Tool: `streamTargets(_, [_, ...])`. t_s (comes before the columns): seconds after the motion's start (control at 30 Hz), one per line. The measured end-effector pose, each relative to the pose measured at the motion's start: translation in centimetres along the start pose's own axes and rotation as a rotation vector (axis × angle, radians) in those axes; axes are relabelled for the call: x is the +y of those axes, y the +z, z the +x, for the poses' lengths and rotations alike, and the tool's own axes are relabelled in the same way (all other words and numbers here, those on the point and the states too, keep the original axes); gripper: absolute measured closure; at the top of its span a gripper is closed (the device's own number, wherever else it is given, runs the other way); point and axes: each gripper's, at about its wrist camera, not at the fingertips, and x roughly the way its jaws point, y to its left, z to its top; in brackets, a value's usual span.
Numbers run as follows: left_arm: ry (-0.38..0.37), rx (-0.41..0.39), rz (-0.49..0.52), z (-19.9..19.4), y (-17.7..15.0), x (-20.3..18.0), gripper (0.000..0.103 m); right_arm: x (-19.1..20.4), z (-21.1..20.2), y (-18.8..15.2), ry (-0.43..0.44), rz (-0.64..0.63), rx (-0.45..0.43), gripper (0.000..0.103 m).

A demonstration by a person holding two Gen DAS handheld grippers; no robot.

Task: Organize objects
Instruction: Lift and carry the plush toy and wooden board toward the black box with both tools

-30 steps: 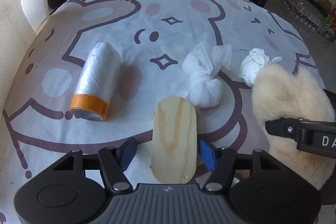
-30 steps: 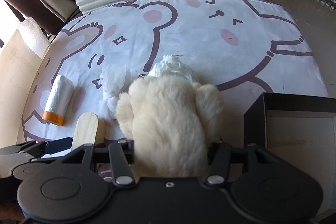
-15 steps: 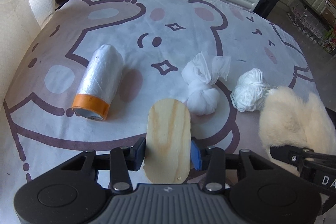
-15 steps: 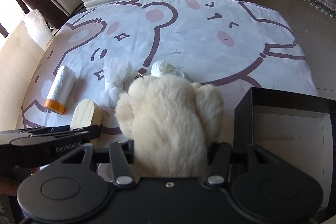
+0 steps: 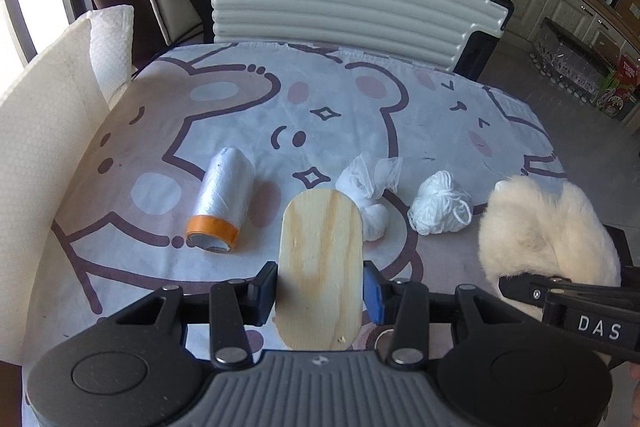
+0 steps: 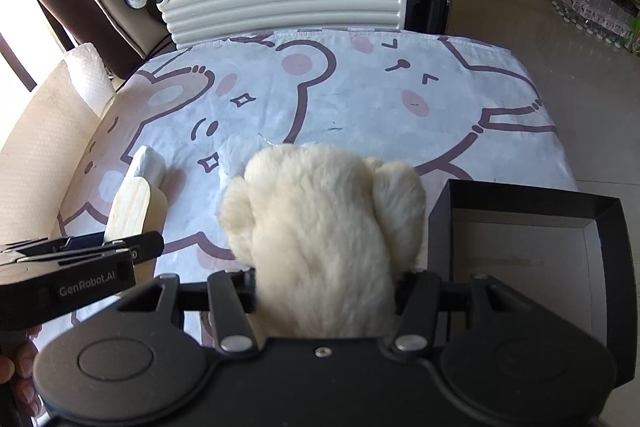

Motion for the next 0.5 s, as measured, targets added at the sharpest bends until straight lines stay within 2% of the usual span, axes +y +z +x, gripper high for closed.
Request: streamTargets(0.5, [0.015, -0.098, -0.01, -7.4, -2.1, -0.3, 0.058, 0.9, -7.2, -1.8, -0.015, -0.024, -0.115, 0.05])
